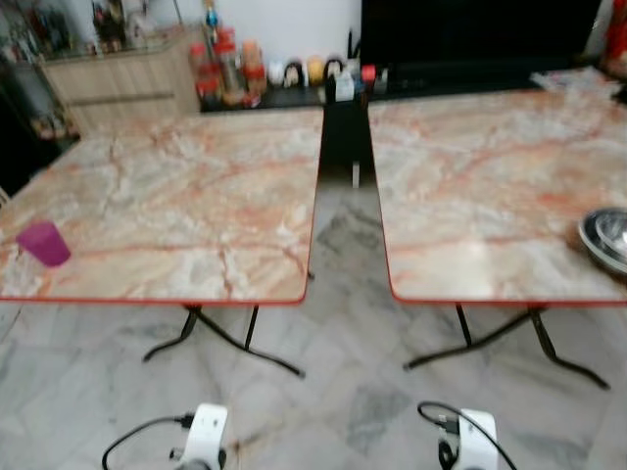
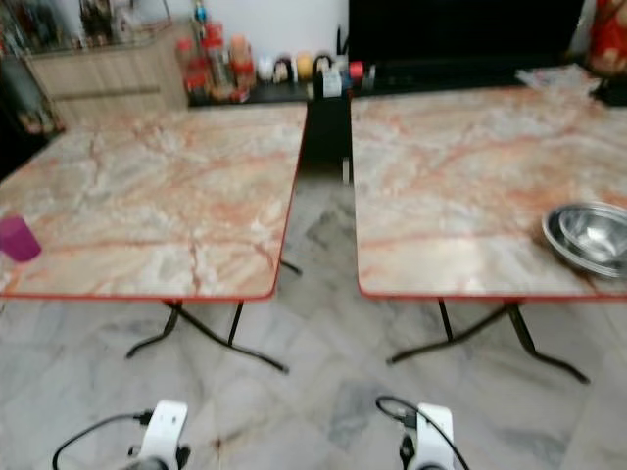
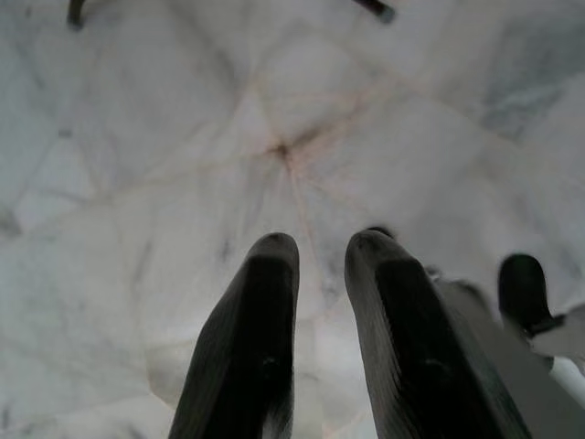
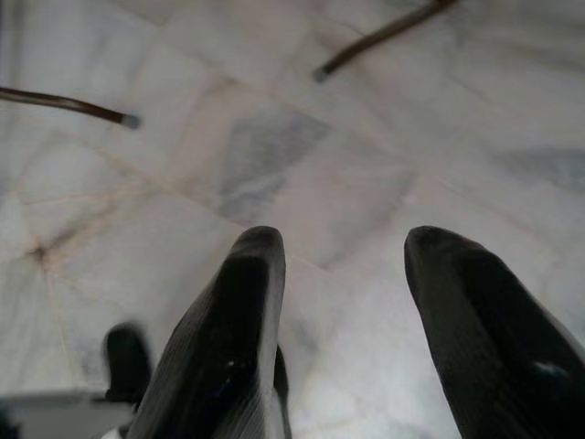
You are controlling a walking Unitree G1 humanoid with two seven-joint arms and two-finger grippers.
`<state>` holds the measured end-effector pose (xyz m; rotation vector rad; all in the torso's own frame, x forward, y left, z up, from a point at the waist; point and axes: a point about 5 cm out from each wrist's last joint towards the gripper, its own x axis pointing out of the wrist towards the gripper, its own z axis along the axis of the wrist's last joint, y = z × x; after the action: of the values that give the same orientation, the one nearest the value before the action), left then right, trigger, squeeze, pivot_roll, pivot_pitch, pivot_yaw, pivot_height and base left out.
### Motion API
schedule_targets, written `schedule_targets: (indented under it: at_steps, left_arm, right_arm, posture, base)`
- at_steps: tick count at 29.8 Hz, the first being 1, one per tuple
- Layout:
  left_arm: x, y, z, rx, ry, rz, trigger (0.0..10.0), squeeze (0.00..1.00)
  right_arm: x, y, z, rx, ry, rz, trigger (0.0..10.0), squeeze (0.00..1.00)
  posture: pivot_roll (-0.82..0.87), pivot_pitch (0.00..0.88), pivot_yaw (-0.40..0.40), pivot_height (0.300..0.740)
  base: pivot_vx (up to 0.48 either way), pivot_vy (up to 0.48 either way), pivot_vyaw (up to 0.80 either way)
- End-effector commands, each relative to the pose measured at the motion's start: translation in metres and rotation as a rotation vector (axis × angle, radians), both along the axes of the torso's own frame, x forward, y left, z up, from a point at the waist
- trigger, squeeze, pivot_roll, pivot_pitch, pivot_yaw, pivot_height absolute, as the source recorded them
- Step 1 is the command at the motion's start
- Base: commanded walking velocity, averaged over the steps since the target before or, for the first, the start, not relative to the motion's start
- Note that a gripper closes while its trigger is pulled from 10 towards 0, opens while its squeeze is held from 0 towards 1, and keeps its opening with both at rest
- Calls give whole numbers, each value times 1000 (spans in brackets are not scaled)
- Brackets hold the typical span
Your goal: Setting the table
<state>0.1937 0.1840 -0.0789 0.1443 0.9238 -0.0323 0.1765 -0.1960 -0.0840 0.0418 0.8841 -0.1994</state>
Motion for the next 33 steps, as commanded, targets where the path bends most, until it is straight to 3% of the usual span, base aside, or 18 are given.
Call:
schedule_targets:
  at_steps: [1,9,33]
  left_arm:
    - [-5,5,-2,11,27,11,10000,0]
    - [-6,1,-4,4,40,4,10000,0]
    - [-5,3,-3,7,37,8,10000,0]
  right_arm:
    - [-3,7,-2,10,8,19,10000,0]
    - [-2,3,-2,20,7,-10,10000,0]
    - [-5,8,-4,16,22,10,10000,0]
  posture:
    - [-86,0,55,740]
    - [-105,0,61,740]
    - [-96,0,65,740]
  base:
    - [0,0,0]
    - [0,142,0]
    - [0,379,-270]
